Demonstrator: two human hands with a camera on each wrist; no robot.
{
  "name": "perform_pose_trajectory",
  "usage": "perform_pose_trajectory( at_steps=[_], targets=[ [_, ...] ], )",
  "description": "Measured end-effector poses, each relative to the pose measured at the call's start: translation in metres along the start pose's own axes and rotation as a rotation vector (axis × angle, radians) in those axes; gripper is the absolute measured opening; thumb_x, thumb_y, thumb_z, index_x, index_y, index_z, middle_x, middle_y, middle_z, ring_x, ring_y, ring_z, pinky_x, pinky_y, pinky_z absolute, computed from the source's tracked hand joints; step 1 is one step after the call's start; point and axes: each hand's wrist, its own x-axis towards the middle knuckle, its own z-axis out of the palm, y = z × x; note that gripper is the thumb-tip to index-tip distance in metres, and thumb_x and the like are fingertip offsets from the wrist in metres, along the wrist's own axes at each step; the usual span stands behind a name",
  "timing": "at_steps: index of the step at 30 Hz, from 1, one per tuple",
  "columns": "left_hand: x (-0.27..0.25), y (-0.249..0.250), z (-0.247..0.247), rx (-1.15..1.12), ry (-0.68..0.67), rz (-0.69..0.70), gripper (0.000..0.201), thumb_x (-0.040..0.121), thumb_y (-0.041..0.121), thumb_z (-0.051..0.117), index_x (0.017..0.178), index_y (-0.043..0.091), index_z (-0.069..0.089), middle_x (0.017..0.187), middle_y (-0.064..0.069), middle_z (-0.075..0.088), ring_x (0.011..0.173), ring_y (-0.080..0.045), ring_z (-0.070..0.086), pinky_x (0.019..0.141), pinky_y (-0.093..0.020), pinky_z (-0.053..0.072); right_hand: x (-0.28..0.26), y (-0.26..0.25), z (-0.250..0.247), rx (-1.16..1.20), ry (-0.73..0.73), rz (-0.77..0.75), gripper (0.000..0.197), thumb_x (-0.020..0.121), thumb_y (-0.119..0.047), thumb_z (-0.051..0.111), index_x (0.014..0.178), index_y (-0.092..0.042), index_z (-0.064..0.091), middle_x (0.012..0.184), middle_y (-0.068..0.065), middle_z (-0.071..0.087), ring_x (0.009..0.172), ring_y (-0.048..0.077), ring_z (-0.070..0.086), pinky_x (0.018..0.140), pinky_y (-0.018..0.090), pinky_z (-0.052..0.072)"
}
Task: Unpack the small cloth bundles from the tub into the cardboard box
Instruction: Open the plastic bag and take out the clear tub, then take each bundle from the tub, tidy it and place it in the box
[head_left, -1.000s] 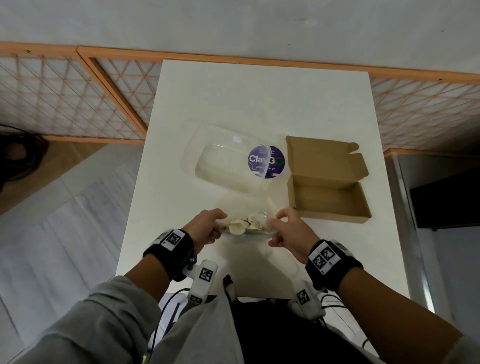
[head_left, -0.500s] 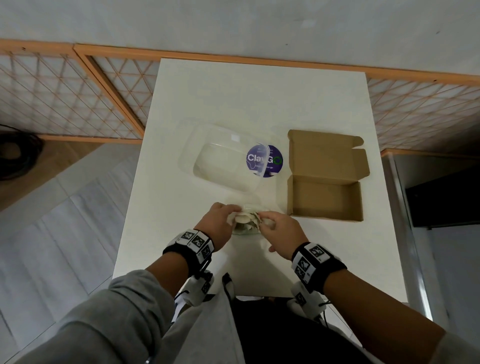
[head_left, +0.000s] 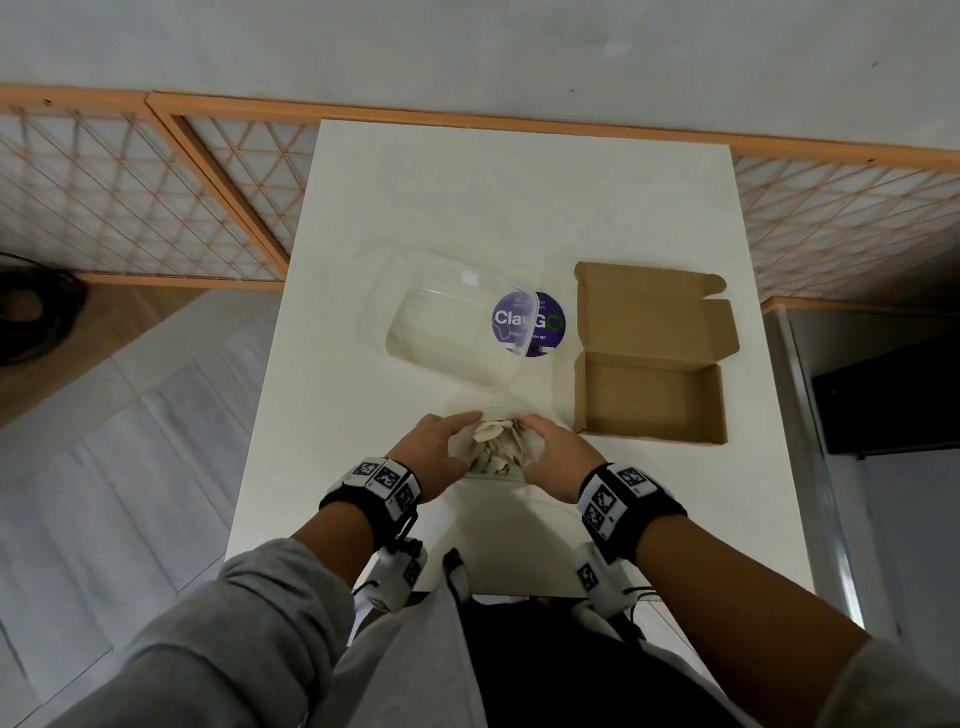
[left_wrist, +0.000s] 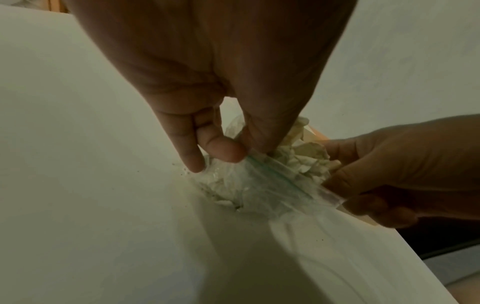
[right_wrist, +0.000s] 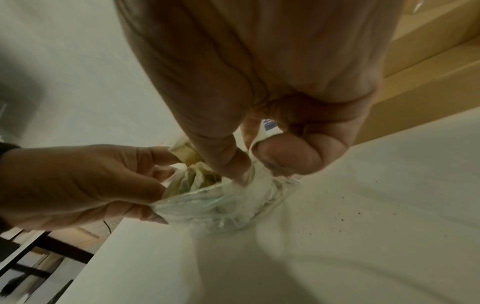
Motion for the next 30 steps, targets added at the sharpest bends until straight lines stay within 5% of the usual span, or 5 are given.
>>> perform_pose_trajectory(
  at_steps=[6, 9, 20, 25, 30],
  targets=[
    [0.000, -0.010, -0.008, -0.072, 0.067, -0.001, 0.068, 0.094, 0.019, 0.061, 0.155, 0.042, 0.040, 0.142, 0.002, 0.048, 0.091, -0.015, 0.070, 0.086, -0.028, 0.055, -0.014, 0.001, -0.013, -0.048, 0.142, -0.112, 0.061, 0.091, -0.030, 0.067, 0.149, -0.040, 0.051, 0.135, 0.007, 0.052, 0.118, 0.024, 0.060, 0.095, 0.030, 0.047],
    [-0.003, -0.011, -0.012, -0.076, 0.134, 0.016, 0.059, 0.095, 0.025, 0.062, 0.150, 0.042, 0.046, 0.142, 0.001, 0.054, 0.108, -0.019, 0.066, 0.102, -0.034, 0.051, -0.027, -0.006, -0.023, -0.094, 0.243, -0.175, 0.046, 0.094, -0.032, 0.067, 0.139, -0.032, 0.059, 0.129, -0.001, 0.048, 0.111, 0.019, 0.061, 0.090, 0.030, 0.049],
    [-0.009, -0.007, -0.012, -0.060, 0.197, -0.045, 0.032, 0.098, 0.031, 0.061, 0.129, 0.033, 0.069, 0.124, 0.003, 0.062, 0.115, -0.018, 0.062, 0.103, -0.031, 0.047, -0.015, -0.037, -0.007, -0.457, 0.209, -0.285, 0.021, 0.105, -0.038, 0.052, 0.108, -0.022, 0.065, 0.103, -0.001, 0.061, 0.091, 0.022, 0.061, 0.075, 0.035, 0.049],
    [-0.008, -0.005, -0.017, -0.060, 0.189, -0.048, 0.035, 0.099, 0.035, 0.060, 0.133, 0.029, 0.066, 0.128, 0.004, 0.062, 0.112, -0.016, 0.063, 0.102, -0.031, 0.048, -0.025, -0.031, -0.024, -0.302, 0.267, -0.290, 0.025, 0.106, -0.032, 0.053, 0.095, -0.018, 0.070, 0.091, -0.003, 0.067, 0.085, 0.018, 0.061, 0.075, 0.038, 0.053],
    [-0.011, 0.000, -0.023, -0.024, 0.164, -0.049, 0.040, 0.099, 0.039, 0.060, 0.138, 0.029, 0.061, 0.135, 0.005, 0.061, 0.114, -0.015, 0.062, 0.101, -0.028, 0.046, -0.051, -0.035, -0.048, 0.025, 0.294, -0.337, 0.014, 0.101, -0.030, 0.063, 0.090, -0.025, 0.069, 0.086, -0.011, 0.068, 0.070, 0.004, 0.059, 0.066, 0.019, 0.045]
  ],
)
